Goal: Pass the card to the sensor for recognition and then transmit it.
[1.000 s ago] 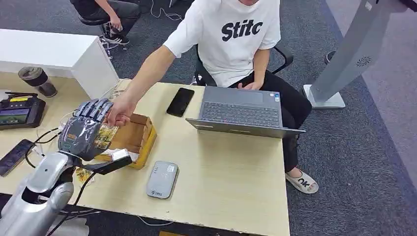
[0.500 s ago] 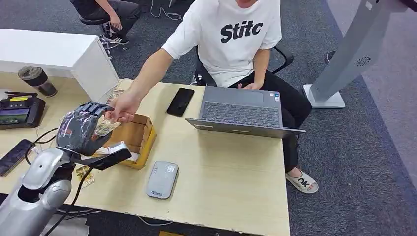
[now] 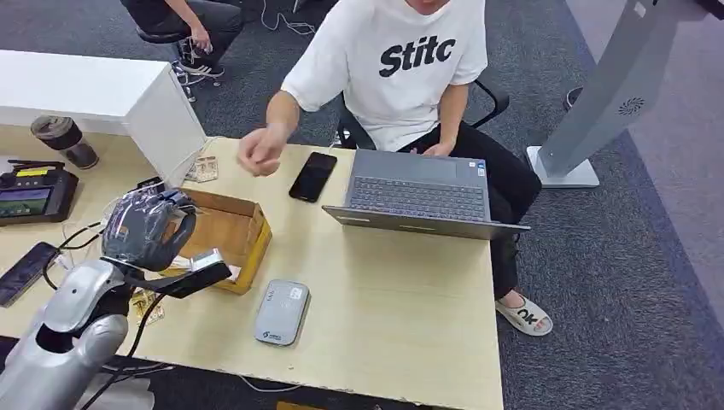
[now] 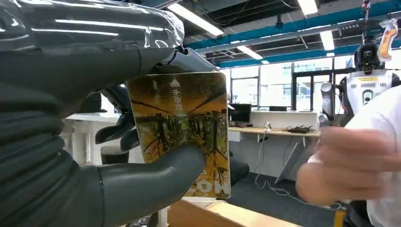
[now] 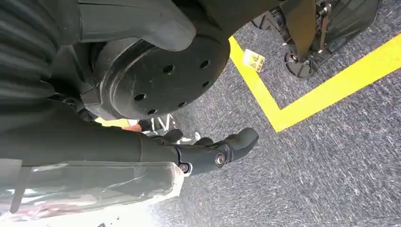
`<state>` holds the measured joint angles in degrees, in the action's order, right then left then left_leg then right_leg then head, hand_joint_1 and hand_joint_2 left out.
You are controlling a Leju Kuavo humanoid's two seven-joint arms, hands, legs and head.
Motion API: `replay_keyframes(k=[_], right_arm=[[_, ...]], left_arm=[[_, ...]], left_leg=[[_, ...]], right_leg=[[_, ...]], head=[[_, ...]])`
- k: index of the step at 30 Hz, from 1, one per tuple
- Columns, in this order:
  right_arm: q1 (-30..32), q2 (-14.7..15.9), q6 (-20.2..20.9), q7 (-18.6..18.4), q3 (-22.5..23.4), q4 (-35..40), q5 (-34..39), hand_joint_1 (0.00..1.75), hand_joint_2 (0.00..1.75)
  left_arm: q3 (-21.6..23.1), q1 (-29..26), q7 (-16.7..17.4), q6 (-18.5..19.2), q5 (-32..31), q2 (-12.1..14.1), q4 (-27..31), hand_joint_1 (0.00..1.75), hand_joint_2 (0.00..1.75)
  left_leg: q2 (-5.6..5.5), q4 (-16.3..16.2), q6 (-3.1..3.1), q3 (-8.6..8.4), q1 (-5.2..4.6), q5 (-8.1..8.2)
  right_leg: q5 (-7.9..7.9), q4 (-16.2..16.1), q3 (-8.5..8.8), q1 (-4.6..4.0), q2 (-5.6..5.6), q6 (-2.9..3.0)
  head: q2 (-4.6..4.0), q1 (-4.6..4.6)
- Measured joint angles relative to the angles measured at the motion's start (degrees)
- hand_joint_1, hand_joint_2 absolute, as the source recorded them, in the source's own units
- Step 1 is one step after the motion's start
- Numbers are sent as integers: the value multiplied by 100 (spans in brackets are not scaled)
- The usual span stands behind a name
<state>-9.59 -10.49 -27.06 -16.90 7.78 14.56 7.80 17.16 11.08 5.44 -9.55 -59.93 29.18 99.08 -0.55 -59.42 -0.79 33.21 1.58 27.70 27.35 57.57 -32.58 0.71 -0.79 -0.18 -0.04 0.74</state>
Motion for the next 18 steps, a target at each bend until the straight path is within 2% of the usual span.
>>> replay_keyframes(k=[9, 18], right_arm=[[0, 0, 0, -22, 0, 9, -89, 0, 175], [-1, 0, 0, -4, 0, 20, -160, 0, 175]], left_arm=[[0, -80, 7, -100, -26, -7, 33, 175, 175], [0, -224, -50, -232, -85, -118, 66, 175, 175]], left_leg=[[-1, 0, 0, 0, -1, 0], [-2, 0, 0, 0, 0, 0]], right_leg=[[-1, 0, 1, 0, 1, -1], [0, 0, 0, 0, 1, 0]], head=[[0, 0], [0, 2]])
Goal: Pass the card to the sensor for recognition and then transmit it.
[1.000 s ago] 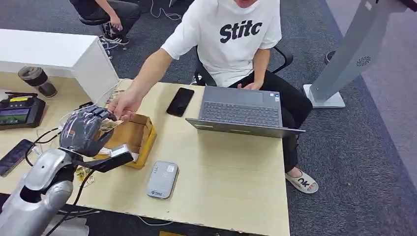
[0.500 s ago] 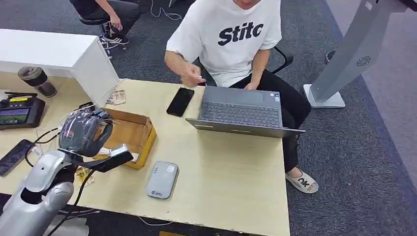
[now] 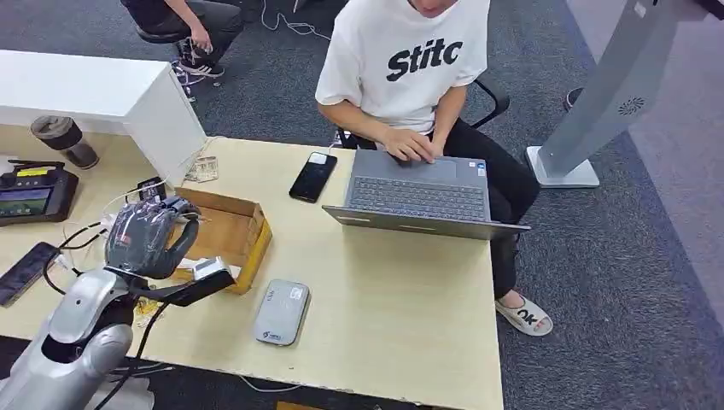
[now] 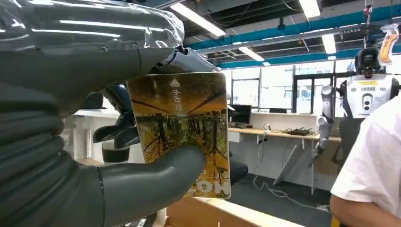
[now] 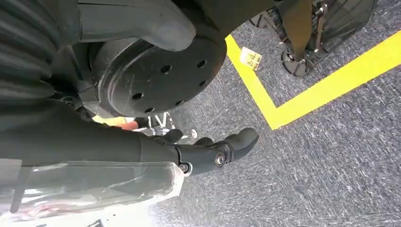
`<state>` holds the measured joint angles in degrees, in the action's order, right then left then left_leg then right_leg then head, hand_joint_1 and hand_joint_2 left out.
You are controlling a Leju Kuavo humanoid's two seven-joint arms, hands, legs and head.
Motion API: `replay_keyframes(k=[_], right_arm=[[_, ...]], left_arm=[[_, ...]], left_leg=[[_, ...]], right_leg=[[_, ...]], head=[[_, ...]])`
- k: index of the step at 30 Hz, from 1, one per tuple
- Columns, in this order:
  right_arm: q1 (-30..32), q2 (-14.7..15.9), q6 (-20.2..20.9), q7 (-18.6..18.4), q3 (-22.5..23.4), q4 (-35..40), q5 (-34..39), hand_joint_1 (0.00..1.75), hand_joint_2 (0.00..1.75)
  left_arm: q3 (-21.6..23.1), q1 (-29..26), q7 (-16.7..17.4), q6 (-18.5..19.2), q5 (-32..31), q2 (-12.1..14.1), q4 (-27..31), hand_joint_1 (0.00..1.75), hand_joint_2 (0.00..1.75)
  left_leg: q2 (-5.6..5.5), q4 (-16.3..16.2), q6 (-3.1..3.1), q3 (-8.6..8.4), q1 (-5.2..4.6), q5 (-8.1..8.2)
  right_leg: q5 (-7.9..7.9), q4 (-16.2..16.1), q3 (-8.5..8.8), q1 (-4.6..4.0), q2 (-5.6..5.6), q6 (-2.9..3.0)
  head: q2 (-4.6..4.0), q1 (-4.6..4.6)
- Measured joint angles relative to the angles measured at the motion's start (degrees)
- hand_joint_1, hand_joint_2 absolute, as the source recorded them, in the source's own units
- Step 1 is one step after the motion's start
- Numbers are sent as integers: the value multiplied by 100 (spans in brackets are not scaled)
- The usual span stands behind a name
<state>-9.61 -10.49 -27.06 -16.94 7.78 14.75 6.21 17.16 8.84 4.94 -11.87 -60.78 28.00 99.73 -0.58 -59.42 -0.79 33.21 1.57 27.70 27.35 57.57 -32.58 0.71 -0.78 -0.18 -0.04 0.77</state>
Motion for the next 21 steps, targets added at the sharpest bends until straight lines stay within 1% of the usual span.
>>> replay_keyframes(k=[5, 9, 16, 21], right_arm=[[9, 0, 0, 2, 0, 2, -33, 0, 175], [23, 0, 0, -2, 0, 2, -126, 0, 175], [11, 0, 0, -17, 0, 20, -216, 0, 175], [11, 0, 0, -17, 0, 20, -227, 0, 175]], left_arm=[[0, -126, 22, -101, -29, -46, 83, 175, 175], [0, -413, 122, -260, -144, -79, 293, 175, 175], [-109, -726, 181, -308, -57, -17, 507, 175, 175], [-186, -796, 179, -323, -42, 4, 577, 175, 175]], left_leg=[[1, 0, 0, 0, 0, 0], [1, 0, 0, 1, 0, 0], [-2, 1, 0, 1, 0, 0], [-3, 1, 0, 1, 0, 0]], right_leg=[[0, 0, 0, 0, 0, 0], [0, 0, 0, 0, 0, 0], [0, 0, 0, 0, 1, 0], [0, 0, 1, 0, 3, 0]], head=[[0, 0], [0, 0], [0, 0], [0, -2]])
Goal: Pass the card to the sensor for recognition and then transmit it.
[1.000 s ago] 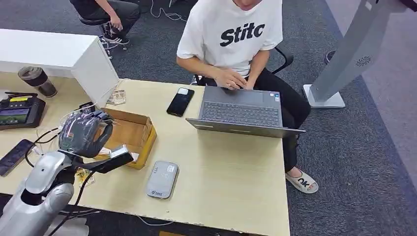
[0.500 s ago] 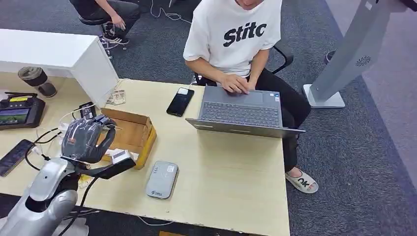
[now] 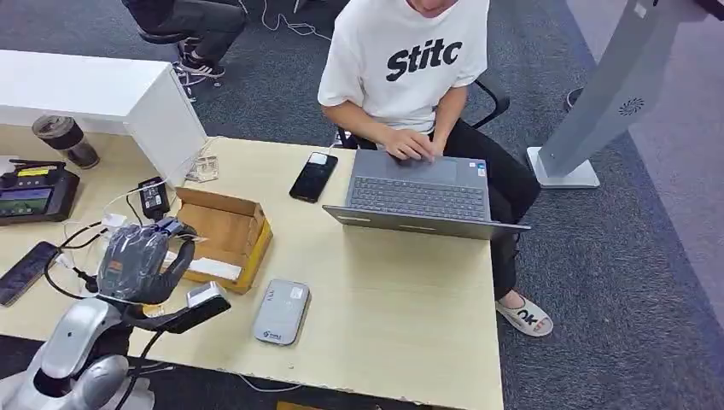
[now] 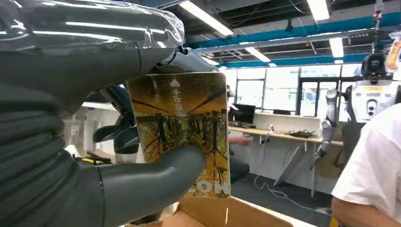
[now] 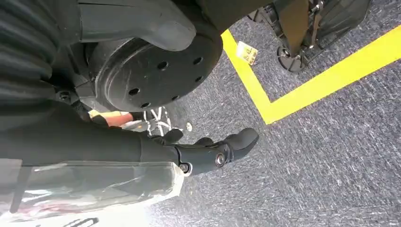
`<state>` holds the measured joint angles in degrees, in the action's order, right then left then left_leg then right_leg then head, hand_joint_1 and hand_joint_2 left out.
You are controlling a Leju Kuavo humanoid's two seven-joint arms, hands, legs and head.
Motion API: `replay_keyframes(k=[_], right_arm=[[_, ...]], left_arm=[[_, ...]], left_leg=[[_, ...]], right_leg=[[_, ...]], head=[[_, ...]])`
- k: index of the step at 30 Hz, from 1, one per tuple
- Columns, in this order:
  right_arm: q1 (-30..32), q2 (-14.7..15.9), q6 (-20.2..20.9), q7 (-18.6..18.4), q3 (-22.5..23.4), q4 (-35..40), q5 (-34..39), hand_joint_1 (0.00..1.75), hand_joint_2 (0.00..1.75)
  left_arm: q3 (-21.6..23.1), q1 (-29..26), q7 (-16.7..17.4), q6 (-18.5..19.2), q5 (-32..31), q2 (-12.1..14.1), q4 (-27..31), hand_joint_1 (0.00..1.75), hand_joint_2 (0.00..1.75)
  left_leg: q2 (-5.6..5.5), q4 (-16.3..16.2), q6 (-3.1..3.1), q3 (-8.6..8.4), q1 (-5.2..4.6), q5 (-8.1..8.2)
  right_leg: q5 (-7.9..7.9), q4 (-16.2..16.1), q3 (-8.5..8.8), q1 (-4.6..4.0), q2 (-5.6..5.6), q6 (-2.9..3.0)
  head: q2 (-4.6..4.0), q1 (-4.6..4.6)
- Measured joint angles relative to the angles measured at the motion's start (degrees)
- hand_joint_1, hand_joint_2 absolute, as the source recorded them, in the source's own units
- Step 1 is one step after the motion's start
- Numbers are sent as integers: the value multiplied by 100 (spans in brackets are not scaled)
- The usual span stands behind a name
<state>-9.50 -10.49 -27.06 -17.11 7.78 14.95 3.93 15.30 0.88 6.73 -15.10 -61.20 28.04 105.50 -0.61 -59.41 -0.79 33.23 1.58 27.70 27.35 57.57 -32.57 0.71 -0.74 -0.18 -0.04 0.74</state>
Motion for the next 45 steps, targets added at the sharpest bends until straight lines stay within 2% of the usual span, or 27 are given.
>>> replay_keyframes(k=[45], right_arm=[[54, 22, 0, 42, 0, 11, -103, 0, 175]], left_arm=[[-256, -147, -98, -15, 92, 61, 50, 175, 175]], left_leg=[[2, 0, 0, 0, 0, 0]], right_leg=[[0, 0, 0, 0, 0, 0]], head=[[0, 0]])
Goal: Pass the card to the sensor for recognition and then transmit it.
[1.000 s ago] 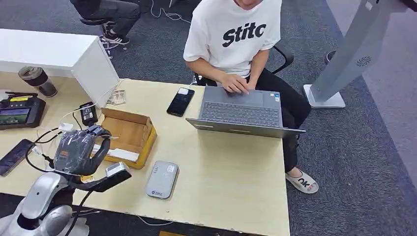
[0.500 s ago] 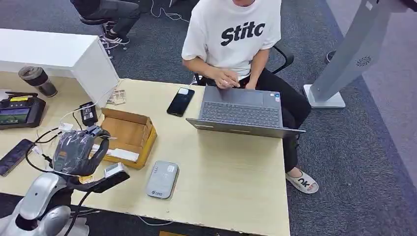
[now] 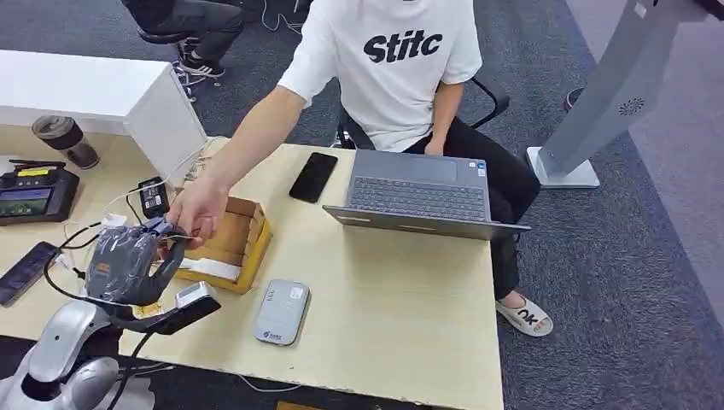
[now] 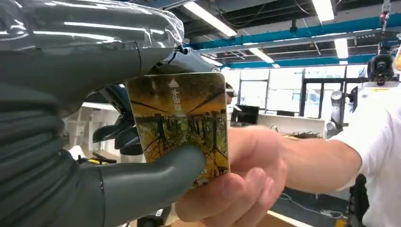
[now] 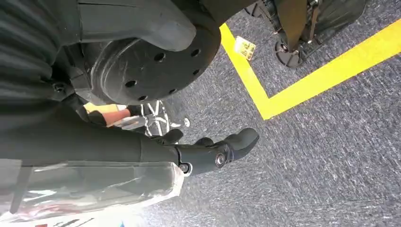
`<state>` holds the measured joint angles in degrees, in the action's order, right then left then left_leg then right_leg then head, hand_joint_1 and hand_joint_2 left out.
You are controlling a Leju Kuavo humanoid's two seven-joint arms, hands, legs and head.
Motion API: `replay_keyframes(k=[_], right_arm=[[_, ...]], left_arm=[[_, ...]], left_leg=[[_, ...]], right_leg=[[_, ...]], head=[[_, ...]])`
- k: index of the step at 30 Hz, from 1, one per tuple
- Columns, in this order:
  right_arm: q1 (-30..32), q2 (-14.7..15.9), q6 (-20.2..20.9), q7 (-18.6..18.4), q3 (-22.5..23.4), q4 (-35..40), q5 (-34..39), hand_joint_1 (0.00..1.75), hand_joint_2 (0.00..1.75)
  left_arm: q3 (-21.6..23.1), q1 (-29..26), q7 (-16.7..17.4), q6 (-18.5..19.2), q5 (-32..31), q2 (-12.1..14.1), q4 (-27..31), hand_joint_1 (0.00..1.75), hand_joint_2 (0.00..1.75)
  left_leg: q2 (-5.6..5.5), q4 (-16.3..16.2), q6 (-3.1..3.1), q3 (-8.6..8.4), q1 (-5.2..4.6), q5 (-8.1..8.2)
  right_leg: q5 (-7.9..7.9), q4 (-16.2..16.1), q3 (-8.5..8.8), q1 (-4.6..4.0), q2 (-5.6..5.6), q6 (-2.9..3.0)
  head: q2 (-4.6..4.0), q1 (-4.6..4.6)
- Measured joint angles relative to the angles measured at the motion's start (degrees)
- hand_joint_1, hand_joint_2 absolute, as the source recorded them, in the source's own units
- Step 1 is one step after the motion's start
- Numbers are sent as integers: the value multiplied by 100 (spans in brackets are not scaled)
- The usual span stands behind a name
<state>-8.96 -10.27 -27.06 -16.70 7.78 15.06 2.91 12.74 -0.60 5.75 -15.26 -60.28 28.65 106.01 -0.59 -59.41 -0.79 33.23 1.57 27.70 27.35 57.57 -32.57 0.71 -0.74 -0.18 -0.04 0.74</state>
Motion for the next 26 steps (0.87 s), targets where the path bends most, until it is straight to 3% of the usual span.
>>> replay_keyframes(k=[7, 8, 14, 26], right_arm=[[7, -2, 0, 13, 0, 7, -2, 0, 175], [7, -2, 0, 15, 0, 7, -2, 0, 175], [9, -22, 0, 28, 0, 20, -63, 0, 175], [33, -66, 0, 13, 0, 52, -105, 0, 175]], left_arm=[[-22, 2, 0, -4, 0, 0, 0, 175, 175], [-24, 1, 0, -4, 0, 0, 0, 0, 175], [-35, -26, -35, -231, 0, -129, 11, 0, 175], [-35, -3, -94, -319, -2, -433, 39, 0, 175]], left_leg=[[15, 0, 0, 0, 0, 2], [20, 0, 0, 0, 0, 3], [7, 0, 1, 4, 0, 10], [7, 0, 0, 1, 0, 8]], right_leg=[[0, 0, -4, 0, -18, 0], [0, 0, -5, 0, -21, 0], [9, 0, -6, 0, -10, -1], [6, 0, -5, 0, -7, 0]], head=[[0, 2], [0, 0], [0, 2], [0, 0]])
